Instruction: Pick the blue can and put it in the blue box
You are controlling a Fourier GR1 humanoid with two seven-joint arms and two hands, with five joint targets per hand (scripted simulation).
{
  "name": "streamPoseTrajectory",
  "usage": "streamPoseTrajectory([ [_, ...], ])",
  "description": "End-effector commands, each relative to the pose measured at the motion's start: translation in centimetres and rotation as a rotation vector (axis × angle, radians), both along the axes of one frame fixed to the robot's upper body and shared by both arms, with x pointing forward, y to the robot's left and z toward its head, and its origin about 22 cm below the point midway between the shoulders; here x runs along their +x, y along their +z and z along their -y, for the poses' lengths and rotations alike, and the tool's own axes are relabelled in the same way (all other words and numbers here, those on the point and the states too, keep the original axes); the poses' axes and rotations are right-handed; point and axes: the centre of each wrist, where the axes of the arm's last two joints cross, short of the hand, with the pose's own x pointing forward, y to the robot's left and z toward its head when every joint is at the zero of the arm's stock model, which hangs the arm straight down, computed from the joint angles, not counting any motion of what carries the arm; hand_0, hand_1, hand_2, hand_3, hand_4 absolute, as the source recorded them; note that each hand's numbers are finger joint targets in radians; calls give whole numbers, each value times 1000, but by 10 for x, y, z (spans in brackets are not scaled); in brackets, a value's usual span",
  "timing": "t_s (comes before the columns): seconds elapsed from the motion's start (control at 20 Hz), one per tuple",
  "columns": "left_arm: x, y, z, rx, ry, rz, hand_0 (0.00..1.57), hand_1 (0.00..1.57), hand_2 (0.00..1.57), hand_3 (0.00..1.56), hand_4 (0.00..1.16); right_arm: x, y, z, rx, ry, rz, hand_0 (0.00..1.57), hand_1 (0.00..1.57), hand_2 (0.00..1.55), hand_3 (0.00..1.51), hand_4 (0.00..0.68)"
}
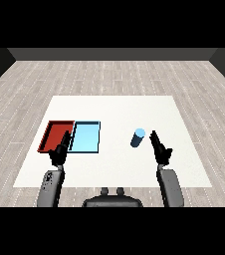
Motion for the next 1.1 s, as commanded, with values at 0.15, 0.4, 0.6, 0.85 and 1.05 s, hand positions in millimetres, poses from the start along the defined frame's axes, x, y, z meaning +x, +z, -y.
streamPoseTrajectory([
  [0.15,3,-9,7,0,-27,-39,0,0,0,0,0,36,10,56,-35,-26,15,0,0,0,0,0],
  [0.4,11,32,15,-157,-47,389,0,0,0,0,0,46,27,61,176,84,288,0,0,0,0,0],
  [0.6,21,-6,19,-197,-56,401,0,0,0,0,0,49,25,86,219,121,319,0,0,0,0,0],
  [0.85,13,-20,8,-178,-59,423,0,0,0,0,0,69,13,82,191,92,275,0,0,0,0,0],
  [1.05,14,-13,20,-231,-71,398,0,0,0,0,0,68,2,118,207,100,289,0,0,0,0,0],
])
